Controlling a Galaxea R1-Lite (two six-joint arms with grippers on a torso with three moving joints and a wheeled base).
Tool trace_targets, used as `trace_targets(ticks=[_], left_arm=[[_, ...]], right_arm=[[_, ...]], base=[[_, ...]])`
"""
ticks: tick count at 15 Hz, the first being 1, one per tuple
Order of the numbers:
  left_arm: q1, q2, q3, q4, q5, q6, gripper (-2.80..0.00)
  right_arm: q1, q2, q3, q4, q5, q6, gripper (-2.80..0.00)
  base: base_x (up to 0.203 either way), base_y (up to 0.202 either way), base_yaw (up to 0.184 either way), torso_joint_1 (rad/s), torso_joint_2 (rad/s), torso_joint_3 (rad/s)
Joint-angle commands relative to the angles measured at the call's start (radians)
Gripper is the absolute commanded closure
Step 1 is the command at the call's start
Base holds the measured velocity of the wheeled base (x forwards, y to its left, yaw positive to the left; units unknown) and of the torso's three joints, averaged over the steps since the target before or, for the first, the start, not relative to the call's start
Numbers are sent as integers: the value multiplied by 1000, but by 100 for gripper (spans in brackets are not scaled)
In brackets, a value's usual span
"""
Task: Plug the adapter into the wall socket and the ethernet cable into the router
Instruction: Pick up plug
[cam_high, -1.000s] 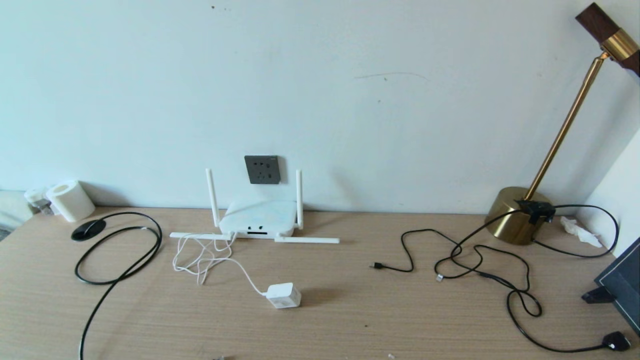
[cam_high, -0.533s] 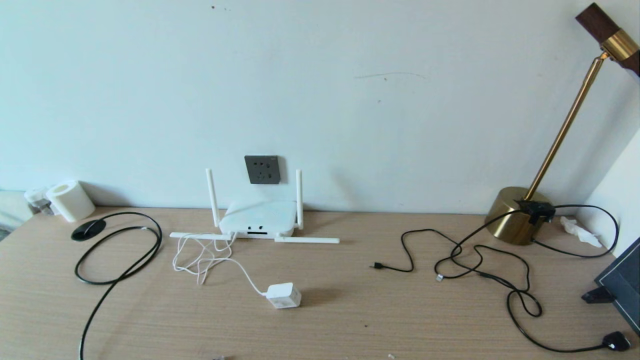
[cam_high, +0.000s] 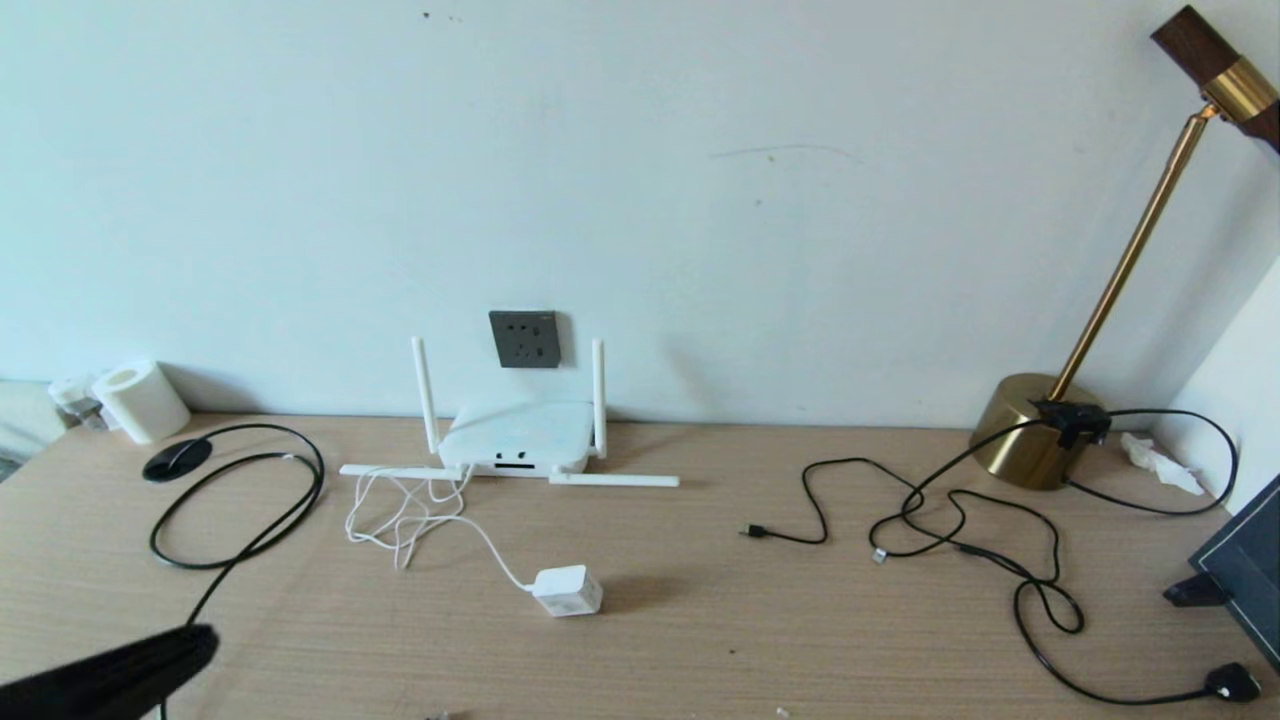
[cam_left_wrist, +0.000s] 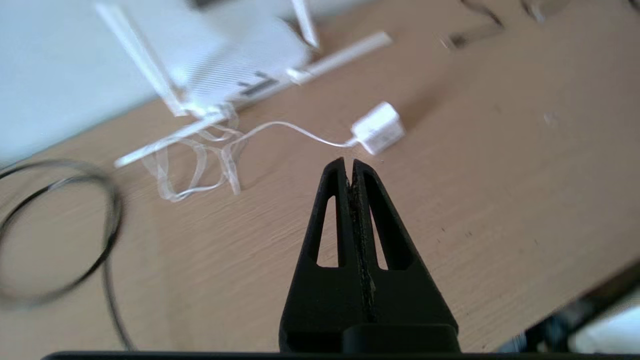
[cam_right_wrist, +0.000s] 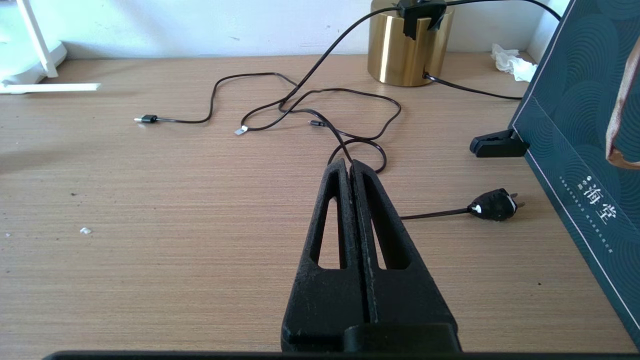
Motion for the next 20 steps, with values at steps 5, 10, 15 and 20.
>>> trace_targets(ticks=[5,10,15,20], left_arm=[[-66,848,-346,-72,-184,335,0],[-131,1122,-588,-52,-269,572,-280],[-158,1167,-659,149,-328,887,-280],[-167,1168,-776,446,-327,977,-280]], right_arm=[[0,0,0,-2,2,-1,0],[0,0,0,-2,2,-1,0],[0,0,0,-2,2,-1,0],[0,0,0,-2,2,-1,0]], base=[[0,0,0,0,0,0],[0,0,0,0,0,0],[0,0,0,0,0,0],[0,0,0,0,0,0]])
